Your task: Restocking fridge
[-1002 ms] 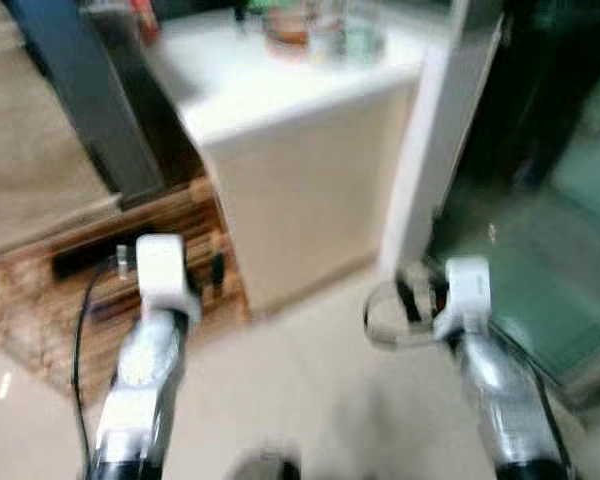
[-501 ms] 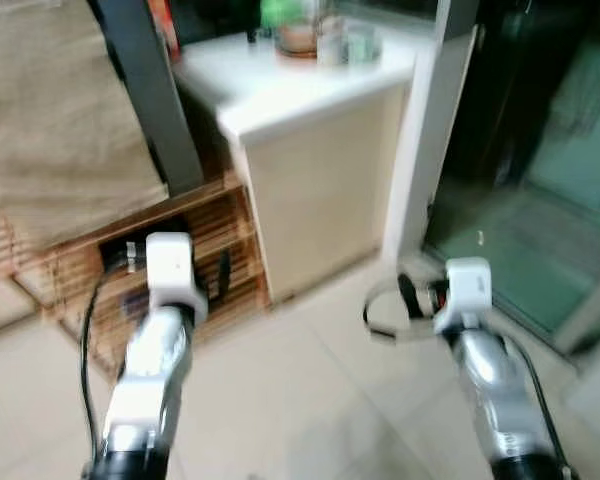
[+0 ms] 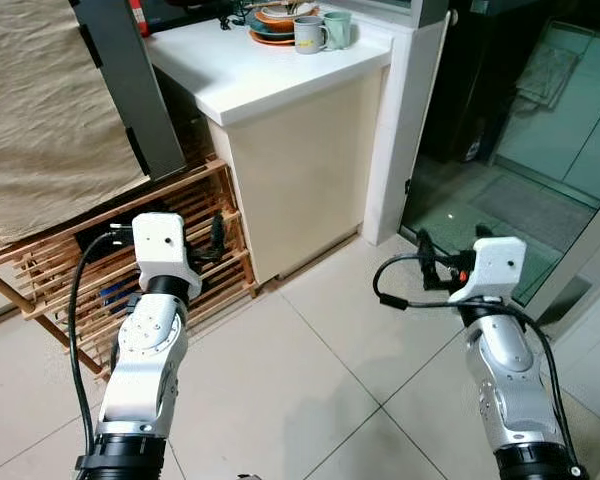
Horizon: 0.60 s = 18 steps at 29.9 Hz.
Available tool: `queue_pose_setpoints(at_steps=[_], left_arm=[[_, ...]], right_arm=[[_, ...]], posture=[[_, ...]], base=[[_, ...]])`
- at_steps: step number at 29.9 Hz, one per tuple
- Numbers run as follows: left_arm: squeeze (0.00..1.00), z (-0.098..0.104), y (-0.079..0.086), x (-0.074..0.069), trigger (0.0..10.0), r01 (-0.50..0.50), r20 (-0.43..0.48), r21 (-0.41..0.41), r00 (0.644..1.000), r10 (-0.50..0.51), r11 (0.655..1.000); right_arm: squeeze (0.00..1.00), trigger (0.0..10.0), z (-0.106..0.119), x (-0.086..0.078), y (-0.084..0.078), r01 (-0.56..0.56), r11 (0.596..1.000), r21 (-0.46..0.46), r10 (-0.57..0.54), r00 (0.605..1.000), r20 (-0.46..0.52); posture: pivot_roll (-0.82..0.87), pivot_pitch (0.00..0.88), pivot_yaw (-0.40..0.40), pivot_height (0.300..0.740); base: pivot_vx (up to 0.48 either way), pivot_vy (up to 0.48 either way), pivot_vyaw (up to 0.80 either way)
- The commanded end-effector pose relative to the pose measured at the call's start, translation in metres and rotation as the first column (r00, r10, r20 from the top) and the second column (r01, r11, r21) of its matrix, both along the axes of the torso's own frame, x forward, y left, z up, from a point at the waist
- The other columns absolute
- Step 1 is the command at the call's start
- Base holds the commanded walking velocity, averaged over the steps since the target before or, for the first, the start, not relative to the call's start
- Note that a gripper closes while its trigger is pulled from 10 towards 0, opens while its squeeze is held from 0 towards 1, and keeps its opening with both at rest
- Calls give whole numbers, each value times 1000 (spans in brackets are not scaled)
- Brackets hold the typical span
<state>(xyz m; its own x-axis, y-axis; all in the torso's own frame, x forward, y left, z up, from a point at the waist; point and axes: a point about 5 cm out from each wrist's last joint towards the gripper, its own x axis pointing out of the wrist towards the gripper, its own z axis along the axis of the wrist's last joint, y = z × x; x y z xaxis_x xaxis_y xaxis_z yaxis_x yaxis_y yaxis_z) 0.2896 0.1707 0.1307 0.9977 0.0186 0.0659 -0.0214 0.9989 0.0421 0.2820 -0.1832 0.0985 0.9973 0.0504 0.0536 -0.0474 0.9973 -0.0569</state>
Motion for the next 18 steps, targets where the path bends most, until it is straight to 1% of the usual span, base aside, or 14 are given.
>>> queue_pose_setpoints(at_steps=[1, 2, 4, 9, 15, 16, 18], left_arm=[[0, 0, 3, 0, 10000, -7, -7, -5, 1000, 7, 1000], [0, -4, 6, -1, 10000, -32, -31, -32, 999, 31, 999], [0, -6, 7, -1, 10000, -50, -48, -52, 998, 48, 997], [0, -8, 7, -2, 10000, -63, -60, -60, 996, 60, 996], [0, -8, 7, 0, 10000, -61, -60, -65, 997, 57, 996], [0, -8, 6, 0, 10000, -60, -62, -66, 997, 56, 996], [0, -11, 7, 1, 10000, -69, -80, -91, 995, 61, 994]], right_arm=[[0, 10000, -5, -2, 6, -27, 1000, 14, 27, 999, -34], [0, 10000, -8, -5, 5, -29, 999, 18, 30, 998, -49], [0, 10000, -10, -7, 5, -29, 999, 20, 30, 998, -59], [0, 10000, -14, -8, 2, -26, 999, 20, 28, 996, -80], [0, 10000, -11, -5, 6, -43, 998, 34, 46, 996, -71], [0, 10000, -12, -4, 8, -68, 998, 15, 69, 994, -79], [0, 10000, -11, -4, 11, -91, 996, 10, 92, 993, -72]], posture=[[-96, 0, 76, 740], [-98, 0, 75, 740], [-98, 0, 74, 740], [-98, 0, 72, 740], [-97, 0, 71, 740], [-95, 0, 70, 740], [-93, 0, 68, 740]], base=[[398, 266, 0], [401, 262, 0], [390, 277, 0], [0, 430, 0], [0, 431, 0], [0, 431, 0], [0, 439, 625]])
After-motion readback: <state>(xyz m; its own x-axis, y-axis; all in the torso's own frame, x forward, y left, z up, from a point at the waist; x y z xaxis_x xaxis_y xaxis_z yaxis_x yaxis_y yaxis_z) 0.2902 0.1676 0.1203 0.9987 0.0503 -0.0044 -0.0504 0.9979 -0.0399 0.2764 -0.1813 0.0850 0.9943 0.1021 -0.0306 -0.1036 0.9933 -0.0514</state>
